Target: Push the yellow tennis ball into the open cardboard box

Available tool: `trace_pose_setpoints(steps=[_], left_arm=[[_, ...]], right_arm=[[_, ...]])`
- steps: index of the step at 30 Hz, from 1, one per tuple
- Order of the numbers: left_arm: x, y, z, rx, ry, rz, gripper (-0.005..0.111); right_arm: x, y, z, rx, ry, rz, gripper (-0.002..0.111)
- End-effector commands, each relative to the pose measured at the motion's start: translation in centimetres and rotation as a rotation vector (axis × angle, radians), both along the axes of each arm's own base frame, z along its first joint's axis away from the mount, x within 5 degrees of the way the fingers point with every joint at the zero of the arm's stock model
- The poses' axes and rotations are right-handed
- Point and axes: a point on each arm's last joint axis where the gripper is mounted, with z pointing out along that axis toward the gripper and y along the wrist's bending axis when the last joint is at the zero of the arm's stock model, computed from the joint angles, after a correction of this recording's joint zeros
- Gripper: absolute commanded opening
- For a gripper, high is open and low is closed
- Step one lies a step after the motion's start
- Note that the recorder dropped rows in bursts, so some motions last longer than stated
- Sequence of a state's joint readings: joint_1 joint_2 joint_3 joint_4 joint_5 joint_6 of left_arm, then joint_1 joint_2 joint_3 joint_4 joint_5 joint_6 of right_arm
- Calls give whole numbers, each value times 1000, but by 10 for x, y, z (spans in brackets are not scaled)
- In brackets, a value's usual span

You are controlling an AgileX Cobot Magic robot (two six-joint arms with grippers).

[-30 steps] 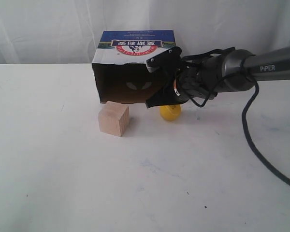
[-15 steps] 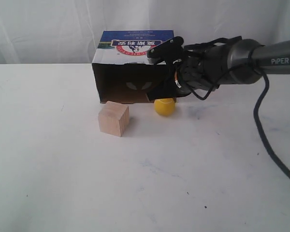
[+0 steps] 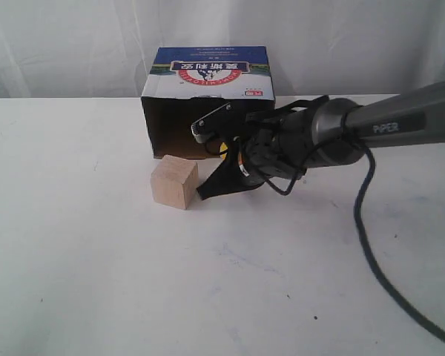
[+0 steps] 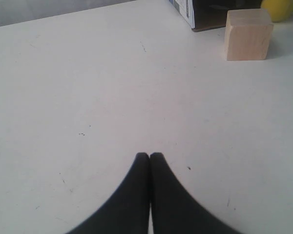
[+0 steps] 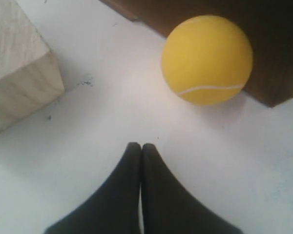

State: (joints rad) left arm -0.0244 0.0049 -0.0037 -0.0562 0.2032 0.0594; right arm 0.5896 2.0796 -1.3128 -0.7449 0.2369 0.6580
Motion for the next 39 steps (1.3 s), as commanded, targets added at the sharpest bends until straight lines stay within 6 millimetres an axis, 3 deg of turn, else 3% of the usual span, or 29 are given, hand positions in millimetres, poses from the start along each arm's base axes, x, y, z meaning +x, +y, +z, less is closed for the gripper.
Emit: trace_pose_setpoints(steps=[1,4,6,9,11,20,32,39], left_arm=[[0,0,-1,-11,-2,5,0],[0,0,-1,-11,-2,5,0],[0,0,-1,-11,-2,5,0],[0,0,-1,-11,-2,5,0],[0,0,-1,-11,-2,5,0],[0,0,-1,-11,-2,5,0],[0,0,-1,-11,-2,5,0],[0,0,-1,-11,-2,5,0]], right_arm=[[40,-4,-18,0,-42,-2,0],[70,-5,4,-4,-132,-26,0],[81,-3,37,-8,-213,-40,0],[80,-2,77,21,-287,-55,0],[72,0,84,17,-284,-58,0],[26,-2,72,11,-174,-41,0],[-61,-47,83,177,-84,-82,0],[-122,-78,89,326,-39,-125,0]])
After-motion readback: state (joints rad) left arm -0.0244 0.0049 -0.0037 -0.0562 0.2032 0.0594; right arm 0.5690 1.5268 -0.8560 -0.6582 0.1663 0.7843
